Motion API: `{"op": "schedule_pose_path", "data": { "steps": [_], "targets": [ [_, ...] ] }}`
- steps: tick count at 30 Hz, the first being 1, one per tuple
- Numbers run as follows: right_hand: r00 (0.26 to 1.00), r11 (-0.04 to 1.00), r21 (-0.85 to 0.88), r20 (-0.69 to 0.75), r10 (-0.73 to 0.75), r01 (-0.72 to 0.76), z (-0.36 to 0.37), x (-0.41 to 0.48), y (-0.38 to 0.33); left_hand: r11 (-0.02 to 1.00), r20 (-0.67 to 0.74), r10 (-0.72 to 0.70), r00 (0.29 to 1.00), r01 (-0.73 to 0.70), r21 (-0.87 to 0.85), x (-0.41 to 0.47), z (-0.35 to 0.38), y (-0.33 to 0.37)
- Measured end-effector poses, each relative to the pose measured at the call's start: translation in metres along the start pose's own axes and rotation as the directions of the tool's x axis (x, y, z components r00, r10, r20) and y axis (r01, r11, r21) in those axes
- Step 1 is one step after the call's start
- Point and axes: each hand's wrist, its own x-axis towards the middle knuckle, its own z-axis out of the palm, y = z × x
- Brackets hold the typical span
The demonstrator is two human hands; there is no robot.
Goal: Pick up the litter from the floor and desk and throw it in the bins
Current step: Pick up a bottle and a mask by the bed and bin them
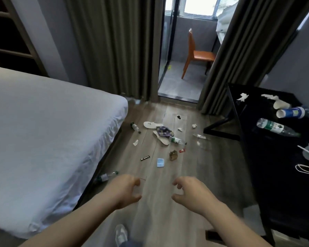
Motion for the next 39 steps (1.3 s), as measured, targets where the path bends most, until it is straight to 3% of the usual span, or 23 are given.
{"op": "schedule_pose_path", "data": {
  "steps": [14, 23, 33, 39],
  "targets": [
    [0.998, 0.998, 0.03, 0.027, 0.053, -0.054, -0.054, 0.224, -0.037, 0.997, 0.031, -0.024, 0.999, 0.026, -0.074, 0.185, -0.078, -0.119],
    [0.994, 0.998, 0.042, 0.102, 0.032, -0.036, -0.079, 0.339, -0.023, 0.994, 0.091, -0.06, 0.994, 0.068, -0.083, 0.286, -0.096, -0.153],
    [0.979, 0.998, 0.026, 0.197, -0.056, 0.052, -0.1, 0.503, 0.05, 0.942, 0.162, -0.251, 0.954, 0.279, -0.184, 0.432, -0.077, -0.148],
    [0.958, 0.993, -0.041, 0.272, -0.095, 0.11, -0.058, 0.585, 0.088, 0.883, 0.242, -0.351, 0.905, 0.406, -0.237, 0.502, -0.021, -0.17]
  ]
}}
